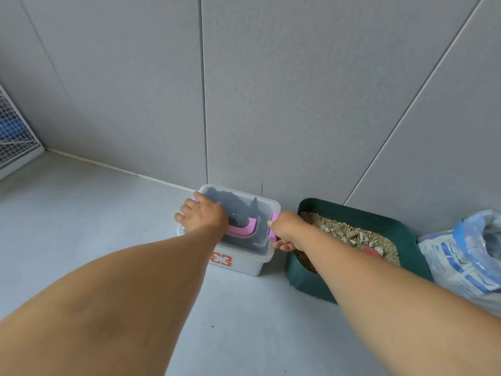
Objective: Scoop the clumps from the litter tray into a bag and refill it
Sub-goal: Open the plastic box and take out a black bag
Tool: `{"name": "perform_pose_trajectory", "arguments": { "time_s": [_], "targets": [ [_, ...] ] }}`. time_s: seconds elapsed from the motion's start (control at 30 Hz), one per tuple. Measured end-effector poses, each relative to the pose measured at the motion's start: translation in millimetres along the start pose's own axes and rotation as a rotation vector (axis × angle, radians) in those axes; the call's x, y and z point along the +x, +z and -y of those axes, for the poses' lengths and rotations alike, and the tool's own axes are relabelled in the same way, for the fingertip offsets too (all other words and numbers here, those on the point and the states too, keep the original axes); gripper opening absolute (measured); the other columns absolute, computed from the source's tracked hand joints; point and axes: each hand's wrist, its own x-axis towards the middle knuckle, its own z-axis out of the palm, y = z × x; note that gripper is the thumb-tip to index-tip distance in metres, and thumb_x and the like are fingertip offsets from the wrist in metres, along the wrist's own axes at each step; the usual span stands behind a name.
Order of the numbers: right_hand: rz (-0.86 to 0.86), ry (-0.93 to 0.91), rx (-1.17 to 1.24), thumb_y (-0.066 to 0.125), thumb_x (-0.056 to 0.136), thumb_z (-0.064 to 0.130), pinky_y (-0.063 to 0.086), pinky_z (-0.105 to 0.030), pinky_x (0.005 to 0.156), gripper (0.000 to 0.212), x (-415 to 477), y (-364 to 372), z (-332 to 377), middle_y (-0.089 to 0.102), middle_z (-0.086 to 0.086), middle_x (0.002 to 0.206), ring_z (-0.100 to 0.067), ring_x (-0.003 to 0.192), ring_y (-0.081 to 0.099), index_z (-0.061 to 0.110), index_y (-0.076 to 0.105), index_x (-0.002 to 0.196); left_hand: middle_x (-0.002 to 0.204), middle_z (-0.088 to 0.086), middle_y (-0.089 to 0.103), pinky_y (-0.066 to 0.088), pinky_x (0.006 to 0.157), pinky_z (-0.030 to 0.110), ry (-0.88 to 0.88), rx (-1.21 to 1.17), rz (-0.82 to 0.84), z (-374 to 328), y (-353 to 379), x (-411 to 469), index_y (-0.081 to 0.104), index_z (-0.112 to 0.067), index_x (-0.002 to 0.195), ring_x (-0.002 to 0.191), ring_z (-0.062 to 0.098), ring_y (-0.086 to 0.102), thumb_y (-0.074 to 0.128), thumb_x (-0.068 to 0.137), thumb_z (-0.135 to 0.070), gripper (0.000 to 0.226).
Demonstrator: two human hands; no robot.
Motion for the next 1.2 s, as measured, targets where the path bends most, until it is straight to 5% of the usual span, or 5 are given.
{"name": "perform_pose_trajectory", "arguments": {
  "time_s": [0.33, 0.77, 0.93, 1.1, 1.2],
  "targets": [
    [0.109, -0.012, -0.021, 0.04, 0.1, 0.005, 0.052, -0.022, 0.063, 0.023, -6.0, -7.6, -15.6, 0.063, -0.016, 0.091, -0.015, 0.06, 0.055, -0.001, 0.058, 0.112, 0.121, 0.004, 0.055, 0.035, 0.105, 0.034, -0.152, -0.132, 0.285, 14.7, -19.5, 7.4, 0.055, -0.015, 0.113, 0.12, 0.025, 0.048, 0.05, 0.089, -0.033, 0.03],
    [0.247, 0.007, 0.042, 0.058, 0.098, 0.023, 0.047, -0.016, 0.052, 0.02, -2.2, -30.0, -21.3, 0.071, -0.005, 0.059, -0.01, 0.047, 0.066, 0.004, 0.064, 0.094, 0.126, 0.013, 0.049, 0.038, 0.101, 0.025, 0.008, -0.073, 0.363, 23.7, -56.1, -24.6, 0.041, -0.007, 0.139, 0.114, 0.026, 0.049, 0.047, 0.098, -0.017, 0.043],
    [0.143, -0.095, 0.096, 0.07, 0.088, 0.034, 0.044, -0.017, 0.052, 0.033, -2.5, -24.0, -26.9, 0.07, -0.008, 0.072, -0.009, 0.051, 0.06, 0.003, 0.064, 0.1, 0.139, 0.016, 0.048, 0.036, 0.049, 0.011, -0.162, -0.352, 0.258, 23.7, -46.6, -20.6, 0.042, 0.001, 0.138, 0.126, 0.029, 0.048, 0.041, 0.099, -0.008, 0.041],
    [0.061, -0.231, 0.01, 0.064, 0.092, 0.033, 0.05, -0.021, 0.052, 0.026, -8.8, -18.8, -31.9, 0.067, 0.004, 0.051, -0.015, 0.06, 0.066, 0.009, 0.062, 0.084, 0.121, 0.012, 0.057, 0.044, 0.097, 0.031, -0.214, -0.217, 0.134, 25.4, -39.9, -11.3, 0.054, -0.007, 0.122, 0.115, 0.028, 0.053, 0.05, 0.091, -0.019, 0.034],
    [0.007, -0.278, 0.127, 0.058, 0.096, 0.024, 0.053, -0.029, 0.063, 0.023, -13.1, -21.8, -32.7, 0.065, -0.001, 0.065, -0.019, 0.07, 0.06, 0.013, 0.058, 0.075, 0.117, 0.014, 0.059, 0.044, 0.1, 0.039, -0.198, -0.327, 0.085, 16.6, -52.7, -8.1, 0.057, -0.006, 0.118, 0.11, 0.031, 0.055, 0.049, 0.09, -0.031, 0.039]
  ]
}}
